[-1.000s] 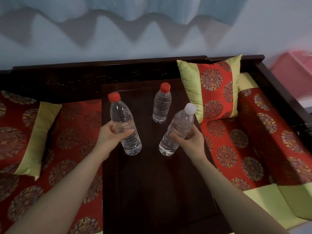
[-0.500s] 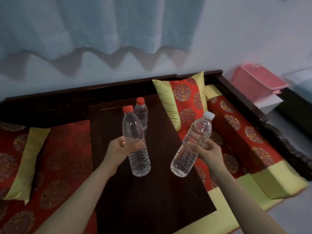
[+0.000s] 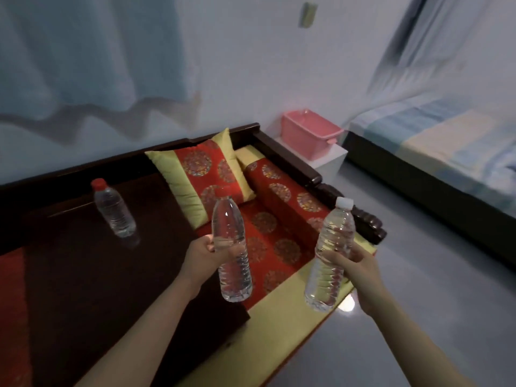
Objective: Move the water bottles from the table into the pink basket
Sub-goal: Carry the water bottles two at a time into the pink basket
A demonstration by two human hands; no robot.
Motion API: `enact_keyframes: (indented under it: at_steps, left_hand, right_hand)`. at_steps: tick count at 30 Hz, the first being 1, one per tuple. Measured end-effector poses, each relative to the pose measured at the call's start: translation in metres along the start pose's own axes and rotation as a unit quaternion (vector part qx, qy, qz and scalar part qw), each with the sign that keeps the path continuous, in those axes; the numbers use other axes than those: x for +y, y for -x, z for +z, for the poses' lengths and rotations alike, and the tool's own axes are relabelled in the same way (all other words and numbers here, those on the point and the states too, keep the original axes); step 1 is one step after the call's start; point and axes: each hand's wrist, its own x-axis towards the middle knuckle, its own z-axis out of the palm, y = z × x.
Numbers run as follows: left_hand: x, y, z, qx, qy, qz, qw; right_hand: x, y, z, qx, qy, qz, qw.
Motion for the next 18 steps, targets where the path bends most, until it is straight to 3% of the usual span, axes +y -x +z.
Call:
enact_keyframes:
  at_steps: [11,18]
  left_hand:
    - [0.033,-0.009,0.277,-0.021,-0.038,0.009,0.999]
    - [0.042,-0.046,0.368,-0.008,-0.046,0.002,0.999]
  right_hand:
    - [0.0,-0.039,-0.263,0.041,-0.02,0.006,0.999]
    - [0.008,-0.1,-0.347,0.048,-0.023,0.026,0.998]
